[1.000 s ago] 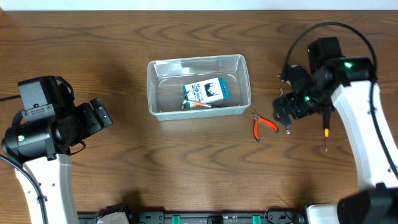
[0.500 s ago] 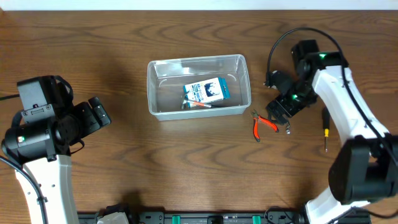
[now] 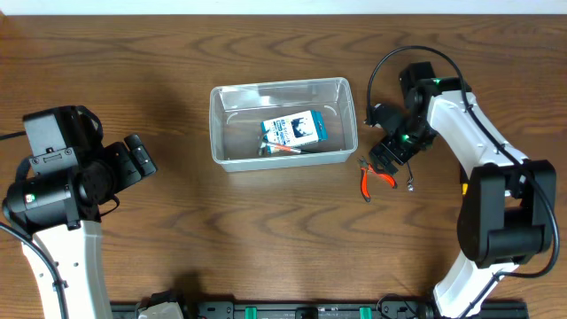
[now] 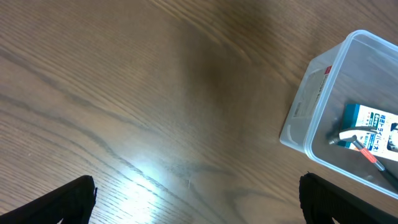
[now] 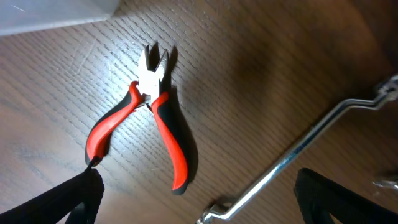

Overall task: Pack container
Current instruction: 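Lower the right gripper onto the red-handled pliers and grasp them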

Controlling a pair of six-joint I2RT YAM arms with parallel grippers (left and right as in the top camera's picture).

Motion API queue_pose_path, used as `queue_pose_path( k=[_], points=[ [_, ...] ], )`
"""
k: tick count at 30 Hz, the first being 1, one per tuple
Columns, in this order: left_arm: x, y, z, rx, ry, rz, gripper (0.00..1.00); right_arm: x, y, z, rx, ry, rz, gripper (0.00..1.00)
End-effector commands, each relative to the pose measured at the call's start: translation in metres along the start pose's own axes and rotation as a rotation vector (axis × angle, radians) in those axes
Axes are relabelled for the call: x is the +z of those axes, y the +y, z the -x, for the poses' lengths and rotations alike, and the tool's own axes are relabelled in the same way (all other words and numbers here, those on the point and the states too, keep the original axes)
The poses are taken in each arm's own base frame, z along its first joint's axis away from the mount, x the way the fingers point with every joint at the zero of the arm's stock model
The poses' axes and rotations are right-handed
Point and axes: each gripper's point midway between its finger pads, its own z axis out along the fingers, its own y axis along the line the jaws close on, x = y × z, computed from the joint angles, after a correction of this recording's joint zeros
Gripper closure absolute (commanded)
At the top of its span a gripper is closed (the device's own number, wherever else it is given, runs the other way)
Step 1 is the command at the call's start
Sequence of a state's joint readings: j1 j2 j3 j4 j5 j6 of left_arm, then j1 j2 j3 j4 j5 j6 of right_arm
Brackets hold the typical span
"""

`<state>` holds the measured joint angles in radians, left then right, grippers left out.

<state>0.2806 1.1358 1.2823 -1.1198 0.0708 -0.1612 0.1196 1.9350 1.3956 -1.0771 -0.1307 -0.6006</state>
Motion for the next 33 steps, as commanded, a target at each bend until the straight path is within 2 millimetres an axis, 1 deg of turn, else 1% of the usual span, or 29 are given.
queue_pose_path(
  k=[1, 4, 8, 12, 18, 24, 28, 33],
  points=[
    [0.001, 0.004, -0.002, -0.018, 0.000, 0.016, 0.02, 0.013, 0.004, -0.002, -0.032, 0.033, 0.020, 0.01],
    [0.001, 0.004, -0.002, -0.018, -0.002, 0.016, 0.02, 0.021, 0.004, -0.004, -0.031, 0.052, 0.034, 0.02],
    [0.001, 0.004, 0.000, -0.017, -0.007, 0.015, 0.02, 0.027, 0.004, -0.005, -0.030, 0.064, 0.040, 0.05],
    [0.001, 0.004, 0.000, -0.017, -0.007, 0.015, 0.02, 0.033, 0.005, -0.008, -0.036, 0.073, 0.046, 0.04],
    [0.001, 0.004, 0.000, -0.018, -0.007, 0.015, 0.02, 0.051, 0.007, -0.018, -0.038, 0.083, 0.043, 0.04],
    [0.001, 0.004, -0.001, -0.018, -0.007, 0.014, 0.02, 0.067, 0.003, -0.023, -0.003, 0.076, 0.006, 0.07],
    [0.001, 0.004, -0.001, -0.018, -0.007, 0.014, 0.02, 0.073, 0.002, -0.024, 0.004, 0.066, -0.001, 0.08],
    [0.001, 0.004, -0.001, -0.017, -0.007, 0.014, 0.02, 0.075, 0.002, -0.024, 0.005, 0.060, -0.005, 0.09]
  ],
)
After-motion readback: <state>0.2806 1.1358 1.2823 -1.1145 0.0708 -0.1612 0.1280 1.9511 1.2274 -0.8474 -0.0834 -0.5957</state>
